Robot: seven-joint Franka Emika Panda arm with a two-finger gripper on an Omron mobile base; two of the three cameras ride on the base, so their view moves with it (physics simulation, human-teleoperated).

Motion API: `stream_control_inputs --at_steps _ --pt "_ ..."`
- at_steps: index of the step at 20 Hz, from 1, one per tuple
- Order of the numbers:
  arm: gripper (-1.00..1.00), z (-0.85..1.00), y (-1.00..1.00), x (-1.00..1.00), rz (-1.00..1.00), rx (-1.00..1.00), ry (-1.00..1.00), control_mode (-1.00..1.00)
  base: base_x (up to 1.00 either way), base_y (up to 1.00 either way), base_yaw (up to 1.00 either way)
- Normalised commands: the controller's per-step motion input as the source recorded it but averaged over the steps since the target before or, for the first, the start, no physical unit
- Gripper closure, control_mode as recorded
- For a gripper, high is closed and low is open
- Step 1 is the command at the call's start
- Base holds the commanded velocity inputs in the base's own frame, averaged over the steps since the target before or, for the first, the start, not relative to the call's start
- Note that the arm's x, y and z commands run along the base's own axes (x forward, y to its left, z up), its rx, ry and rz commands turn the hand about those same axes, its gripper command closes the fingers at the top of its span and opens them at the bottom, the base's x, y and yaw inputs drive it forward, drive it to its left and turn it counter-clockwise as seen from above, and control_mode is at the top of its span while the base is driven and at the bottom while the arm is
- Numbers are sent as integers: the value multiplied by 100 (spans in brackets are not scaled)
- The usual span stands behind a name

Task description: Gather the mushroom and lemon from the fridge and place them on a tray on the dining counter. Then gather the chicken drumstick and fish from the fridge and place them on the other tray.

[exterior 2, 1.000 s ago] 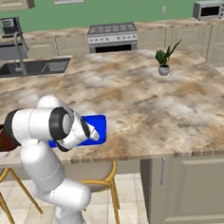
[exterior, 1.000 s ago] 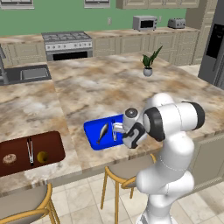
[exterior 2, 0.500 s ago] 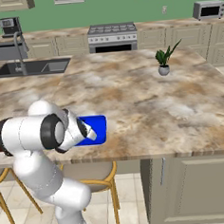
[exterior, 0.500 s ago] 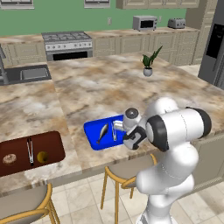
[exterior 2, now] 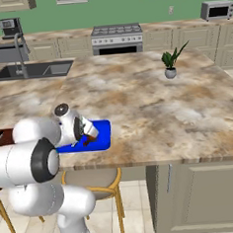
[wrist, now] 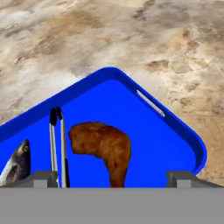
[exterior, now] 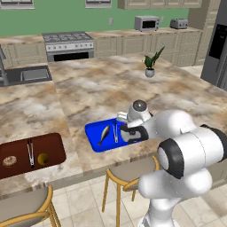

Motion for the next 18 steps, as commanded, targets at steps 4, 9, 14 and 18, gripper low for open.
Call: stream_control_inputs --at_steps 4,9,14,18 --pt "-100 100 0 8 -1 3 9 -100 0 0 0" --pt "-100 92 0 -22 -2 3 7 -100 0 0 0" --pt "-100 42 0 -95 -2 0 0 -100 0 0 0" --pt "-100 18 0 -100 -2 0 -6 -100 0 0 0"
